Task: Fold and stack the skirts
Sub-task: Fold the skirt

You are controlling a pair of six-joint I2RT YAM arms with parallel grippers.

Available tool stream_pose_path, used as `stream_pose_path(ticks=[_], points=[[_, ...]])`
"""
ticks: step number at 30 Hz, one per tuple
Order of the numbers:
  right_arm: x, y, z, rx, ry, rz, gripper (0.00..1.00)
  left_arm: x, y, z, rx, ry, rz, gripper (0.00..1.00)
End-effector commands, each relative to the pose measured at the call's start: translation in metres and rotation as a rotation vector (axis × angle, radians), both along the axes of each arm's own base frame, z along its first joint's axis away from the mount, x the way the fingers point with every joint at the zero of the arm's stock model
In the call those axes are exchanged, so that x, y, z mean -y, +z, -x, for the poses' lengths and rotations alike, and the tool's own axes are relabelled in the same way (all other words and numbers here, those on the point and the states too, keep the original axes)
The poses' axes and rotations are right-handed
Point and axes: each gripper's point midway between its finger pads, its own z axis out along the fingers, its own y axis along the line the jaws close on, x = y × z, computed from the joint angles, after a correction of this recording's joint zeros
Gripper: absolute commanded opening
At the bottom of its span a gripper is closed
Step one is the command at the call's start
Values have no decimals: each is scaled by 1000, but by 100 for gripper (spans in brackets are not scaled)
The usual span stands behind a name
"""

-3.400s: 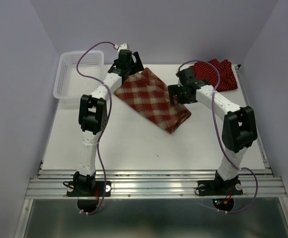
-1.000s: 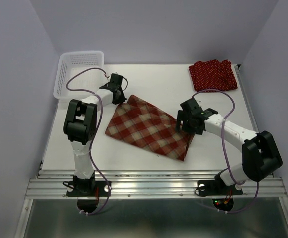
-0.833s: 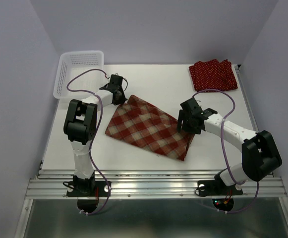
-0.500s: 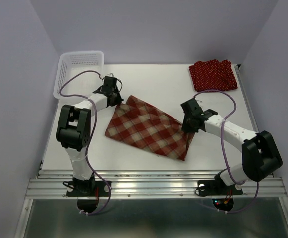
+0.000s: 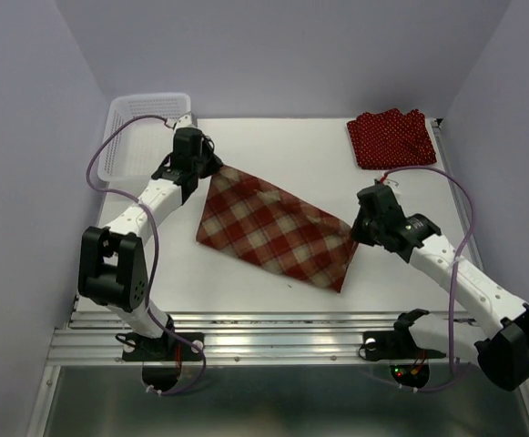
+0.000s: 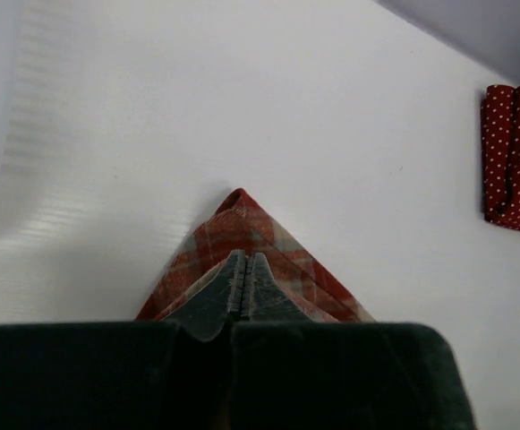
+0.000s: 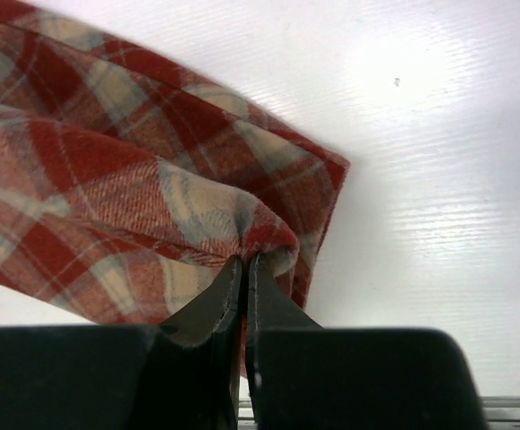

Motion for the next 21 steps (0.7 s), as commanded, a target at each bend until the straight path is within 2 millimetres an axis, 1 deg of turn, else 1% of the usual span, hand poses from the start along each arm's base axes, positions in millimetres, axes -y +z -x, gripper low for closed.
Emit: stream_pose_path(ticks=[1,2,3,4,5,6,8,9,10,11,12,13,14,15,16,17,18,19,20,21], points=[[25,5,-4,12,-100,83,1,9,32,-25,98,-8,37,0],[24,-1,-5,-10,-97,96,1,11,31,-33,97,-11,31,0],[24,-6,-6,-23,-95,105,1,13,30,-38,97,-15,27,0],[26,-10,-6,-36,-99,121,1,20,27,-40,90,-46,34,0],[29,-19,-8,-60,-113,143,1,24,32,-46,100,-59,35,0],[30,-23,-8,-71,-114,152,0,30,16,-51,72,-79,24,0],[35,-29,-11,-82,-122,162,1,42,3,-58,48,-116,23,0],[34,-34,-15,-84,-121,157,1,56,8,-64,58,-155,33,0],[34,-37,-18,-88,-113,151,0,63,-16,-69,15,-175,20,0],[36,-41,-20,-92,-114,159,1,66,-24,-71,-5,-177,5,0],[39,-47,-27,-103,-128,164,1,71,-36,-82,-24,-174,-5,0],[40,-51,-32,-106,-131,166,1,71,-43,-87,-38,-158,-7,0],[41,-53,-37,-106,-124,170,1,67,-52,-89,-68,-130,-24,0],[43,-57,-40,-122,-128,163,0,66,-58,-99,-76,-105,-36,0],[41,-63,-43,-143,-117,173,4,64,-63,-102,-90,-94,-43,0],[45,-66,-45,-153,-128,181,8,58,-64,-107,-96,-58,-70,0],[46,-69,-46,-163,-126,193,13,53,-59,-112,-104,-33,-94,0],[49,-70,-49,-168,-136,198,27,51,-69,-111,-137,-32,-114,6],[49,-69,-51,-166,-135,199,37,51,-67,-114,-136,-27,-119,22],[48,-67,-52,-163,-132,198,46,52,-59,-117,-119,-34,-120,35]])
